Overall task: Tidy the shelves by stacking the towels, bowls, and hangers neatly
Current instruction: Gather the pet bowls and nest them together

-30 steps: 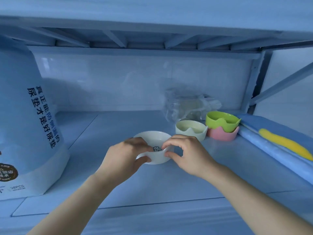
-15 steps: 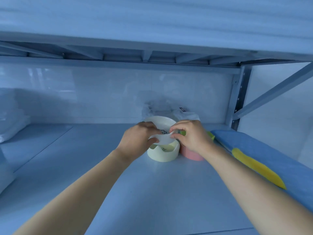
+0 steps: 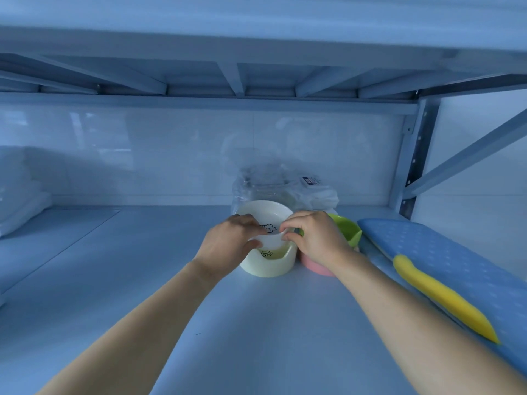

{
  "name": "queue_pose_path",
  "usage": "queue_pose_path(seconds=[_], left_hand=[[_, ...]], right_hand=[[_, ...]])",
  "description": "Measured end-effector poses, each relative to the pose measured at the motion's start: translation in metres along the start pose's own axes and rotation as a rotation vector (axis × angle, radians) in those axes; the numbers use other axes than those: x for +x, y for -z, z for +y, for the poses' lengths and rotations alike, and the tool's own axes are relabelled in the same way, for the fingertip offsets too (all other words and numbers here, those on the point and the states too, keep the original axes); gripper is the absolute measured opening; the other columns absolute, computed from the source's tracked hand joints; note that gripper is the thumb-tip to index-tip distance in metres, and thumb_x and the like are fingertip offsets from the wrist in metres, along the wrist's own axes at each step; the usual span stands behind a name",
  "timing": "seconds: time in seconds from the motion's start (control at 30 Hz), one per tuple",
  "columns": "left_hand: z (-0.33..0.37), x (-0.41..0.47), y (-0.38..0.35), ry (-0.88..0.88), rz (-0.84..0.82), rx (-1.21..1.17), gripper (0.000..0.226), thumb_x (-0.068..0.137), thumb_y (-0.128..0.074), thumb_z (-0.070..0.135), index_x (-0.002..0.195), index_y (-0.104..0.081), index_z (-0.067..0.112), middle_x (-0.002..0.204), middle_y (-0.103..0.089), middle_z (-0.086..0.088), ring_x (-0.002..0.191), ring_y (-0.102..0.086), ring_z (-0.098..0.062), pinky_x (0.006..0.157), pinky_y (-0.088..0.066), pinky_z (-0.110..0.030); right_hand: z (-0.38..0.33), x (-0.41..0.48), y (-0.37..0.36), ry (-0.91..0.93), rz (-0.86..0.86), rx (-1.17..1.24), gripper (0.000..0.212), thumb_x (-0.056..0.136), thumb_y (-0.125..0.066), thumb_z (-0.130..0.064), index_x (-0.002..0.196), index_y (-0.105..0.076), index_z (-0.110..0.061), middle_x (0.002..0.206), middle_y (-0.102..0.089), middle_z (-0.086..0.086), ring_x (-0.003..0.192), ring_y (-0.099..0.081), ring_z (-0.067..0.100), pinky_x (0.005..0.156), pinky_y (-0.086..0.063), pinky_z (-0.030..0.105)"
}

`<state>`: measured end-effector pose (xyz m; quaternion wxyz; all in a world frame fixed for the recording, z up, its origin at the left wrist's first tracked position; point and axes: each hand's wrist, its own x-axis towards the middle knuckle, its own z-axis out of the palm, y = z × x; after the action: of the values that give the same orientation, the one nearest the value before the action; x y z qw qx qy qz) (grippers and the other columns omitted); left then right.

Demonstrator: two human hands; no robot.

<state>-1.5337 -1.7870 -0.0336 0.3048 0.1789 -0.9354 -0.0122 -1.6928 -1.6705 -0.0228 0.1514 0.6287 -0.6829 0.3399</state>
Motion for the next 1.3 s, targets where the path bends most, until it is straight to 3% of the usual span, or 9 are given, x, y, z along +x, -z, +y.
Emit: queue_pose_path(seconds=[0.43,0.67,0.8,0.9,0.97,1.1,1.3], left_hand=[[-0.004,-0.012,-0.009,-0.11,-0.023,-0.09,0.026,0.095,-0.049,0.019,0.117,-0.064,0.023,0.109,-0.06,0.004,0.101,-0.052,-0.018,0.078,-0.047,-0.032],[-0.003,-0.023,-0.021,-0.099,0.069,-0.186,0.03,0.091,-0.058,0.016,0.119,-0.063,0.024,0.112,-0.059,0.004,0.098,-0.055,-0.017,0.079,-0.044,-0.022],[-0.007,-0.031,-0.03,0.013,0.129,-0.22,0.051,0.084,-0.067,0.022,0.132,-0.049,0.026,0.131,-0.045,0.005,0.111,-0.051,-0.014,0.083,-0.04,-0.02],[-0.009,-0.034,-0.036,0.192,0.177,-0.279,0.061,0.079,-0.072,0.028,0.133,-0.044,0.026,0.135,-0.037,0.006,0.111,-0.049,-0.012,0.081,-0.043,-0.024],[-0.011,-0.035,-0.041,0.256,0.143,-0.343,0.061,0.077,-0.074,0.03,0.131,-0.045,0.027,0.135,-0.035,0.008,0.108,-0.051,-0.013,0.085,-0.047,-0.028],[-0.013,-0.036,-0.049,0.278,0.11,-0.478,0.063,0.073,-0.079,0.025,0.127,-0.047,0.024,0.134,-0.033,0.012,0.105,-0.055,-0.013,0.091,-0.047,-0.028],[-0.016,-0.036,-0.055,0.293,0.134,-0.518,0.064,0.072,-0.08,0.023,0.126,-0.046,0.026,0.134,-0.034,0.014,0.108,-0.053,-0.008,0.088,-0.046,-0.023]], right_hand=[[0.006,-0.016,-0.005,0.003,-0.09,-0.026,0.01,0.084,-0.064,-0.011,0.09,-0.072,-0.012,0.096,-0.069,-0.001,0.086,-0.06,0.018,0.076,-0.043,0.025],[0.002,-0.02,-0.004,-0.049,-0.13,-0.068,0.014,0.087,-0.062,-0.019,0.098,-0.069,-0.018,0.106,-0.064,-0.004,0.092,-0.057,0.017,0.074,-0.042,0.026],[-0.002,-0.025,-0.017,-0.066,-0.095,-0.098,0.024,0.082,-0.067,-0.029,0.104,-0.063,-0.02,0.109,-0.058,-0.007,0.096,-0.053,0.016,0.071,-0.034,0.022],[-0.009,-0.03,-0.032,-0.07,-0.069,-0.128,0.034,0.08,-0.069,-0.033,0.111,-0.062,-0.022,0.111,-0.054,-0.006,0.106,-0.045,0.017,0.083,-0.044,0.031],[-0.01,-0.032,-0.036,-0.094,-0.044,-0.134,0.035,0.079,-0.07,-0.035,0.111,-0.062,-0.023,0.11,-0.052,-0.005,0.106,-0.043,0.017,0.08,-0.047,0.036],[-0.011,-0.034,-0.037,-0.095,-0.029,-0.158,0.035,0.079,-0.069,-0.035,0.112,-0.061,-0.024,0.108,-0.049,-0.003,0.106,-0.044,0.017,0.077,-0.047,0.036],[-0.009,-0.037,-0.04,-0.076,-0.004,-0.168,0.036,0.08,-0.068,-0.036,0.113,-0.061,-0.024,0.108,-0.048,-0.002,0.105,-0.043,0.017,0.074,-0.047,0.036]])
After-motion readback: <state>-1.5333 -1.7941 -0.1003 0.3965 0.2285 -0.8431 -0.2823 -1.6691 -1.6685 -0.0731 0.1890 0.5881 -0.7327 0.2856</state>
